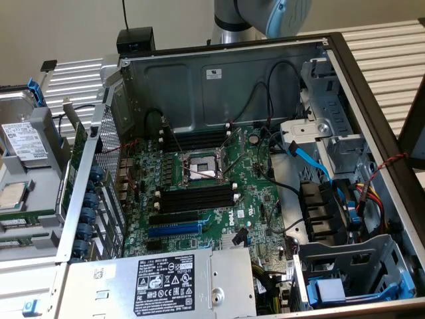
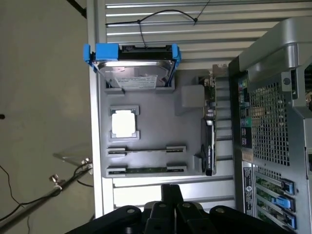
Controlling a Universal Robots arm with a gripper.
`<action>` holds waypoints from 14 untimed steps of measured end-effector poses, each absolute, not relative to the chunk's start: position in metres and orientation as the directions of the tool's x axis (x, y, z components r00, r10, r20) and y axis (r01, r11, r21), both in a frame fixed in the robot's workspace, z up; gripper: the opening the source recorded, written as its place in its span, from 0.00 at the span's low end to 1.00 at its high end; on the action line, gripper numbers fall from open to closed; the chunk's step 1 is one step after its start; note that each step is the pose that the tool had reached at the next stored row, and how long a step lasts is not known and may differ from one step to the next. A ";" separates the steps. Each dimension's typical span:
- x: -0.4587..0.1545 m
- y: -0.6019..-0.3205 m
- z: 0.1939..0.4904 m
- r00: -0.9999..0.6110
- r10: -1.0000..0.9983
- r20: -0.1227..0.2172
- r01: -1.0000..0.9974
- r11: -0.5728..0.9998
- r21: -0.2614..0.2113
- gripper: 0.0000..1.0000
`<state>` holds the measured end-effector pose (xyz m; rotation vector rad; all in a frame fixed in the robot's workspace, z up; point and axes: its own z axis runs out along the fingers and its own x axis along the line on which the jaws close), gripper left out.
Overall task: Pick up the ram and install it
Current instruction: 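Reach for the ram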
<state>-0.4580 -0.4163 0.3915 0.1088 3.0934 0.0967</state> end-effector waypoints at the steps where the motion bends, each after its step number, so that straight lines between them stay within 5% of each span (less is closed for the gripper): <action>1: -0.458 -0.415 0.391 -0.997 0.072 -0.043 0.069 0.996 0.064 0.11; 14: -0.463 -0.409 0.391 -0.997 0.071 -0.042 0.069 0.996 0.064 0.11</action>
